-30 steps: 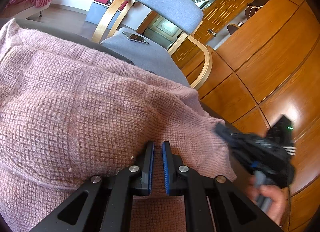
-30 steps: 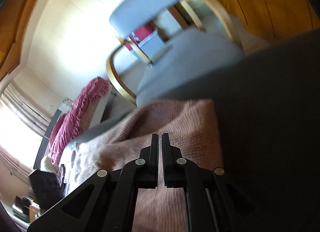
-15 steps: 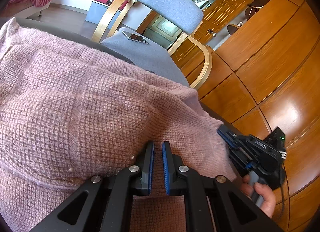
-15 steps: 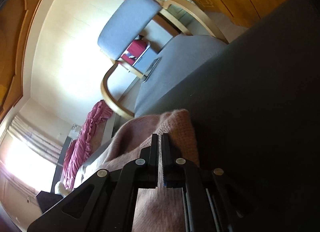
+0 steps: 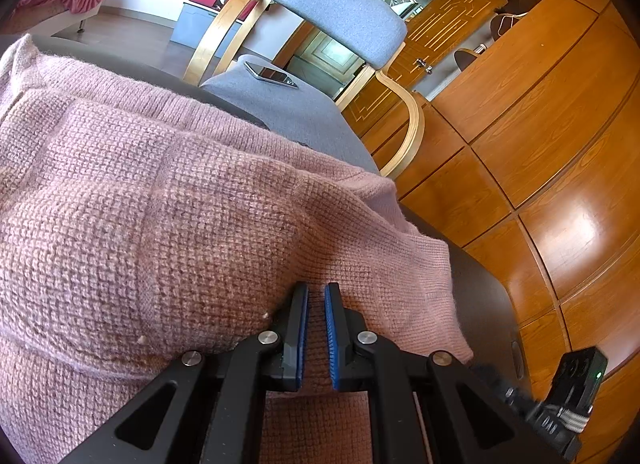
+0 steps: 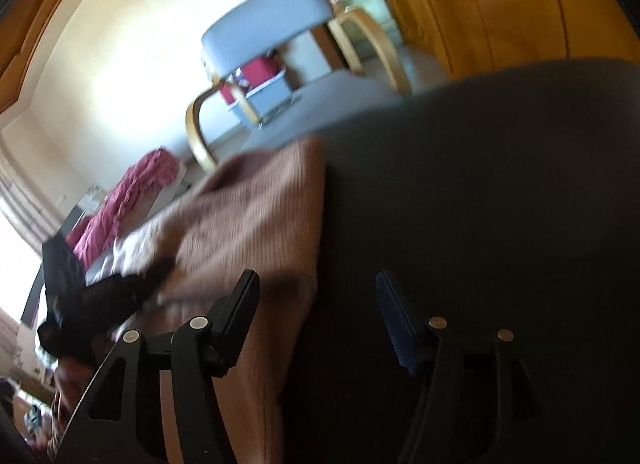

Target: Fold clothes

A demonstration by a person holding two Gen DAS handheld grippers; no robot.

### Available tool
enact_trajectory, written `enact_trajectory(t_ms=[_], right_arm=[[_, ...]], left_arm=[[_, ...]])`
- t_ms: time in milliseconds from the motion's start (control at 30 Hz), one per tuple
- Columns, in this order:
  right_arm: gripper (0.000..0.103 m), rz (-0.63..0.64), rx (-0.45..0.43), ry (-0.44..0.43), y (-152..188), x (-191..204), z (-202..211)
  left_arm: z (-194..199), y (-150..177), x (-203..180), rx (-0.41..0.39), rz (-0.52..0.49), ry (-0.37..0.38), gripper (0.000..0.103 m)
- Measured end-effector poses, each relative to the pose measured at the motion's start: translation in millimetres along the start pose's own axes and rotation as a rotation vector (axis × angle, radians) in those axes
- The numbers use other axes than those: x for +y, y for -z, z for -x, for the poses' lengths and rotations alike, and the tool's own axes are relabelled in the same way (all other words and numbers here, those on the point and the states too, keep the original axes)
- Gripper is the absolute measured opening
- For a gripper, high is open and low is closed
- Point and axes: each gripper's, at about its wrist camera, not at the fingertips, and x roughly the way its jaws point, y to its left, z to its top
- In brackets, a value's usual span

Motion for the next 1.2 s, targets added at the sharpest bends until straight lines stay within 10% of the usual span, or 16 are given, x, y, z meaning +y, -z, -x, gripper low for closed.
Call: enact_trajectory(t_ms=[200, 500, 833, 1200], right_arm=[[0.063, 0.094, 0.041, 0.065, 1, 16, -13], [0.007, 0.196, 0.069, 0.133, 5, 37, -21], [0.005, 0.378, -0.005, 0.359, 8, 58, -15], [0.013, 0.085, 0.059, 0.083, 0, 7, -8]], left_arm=[[0, 0, 1, 0.001, 0.002, 0.003, 0.008], [1, 0, 3, 0.002, 0.005, 0.007, 0.008], [1, -1, 4, 0.003, 0.010, 0.011, 0.008], [3, -1, 4, -0.003, -0.011, -0.007, 0.008]])
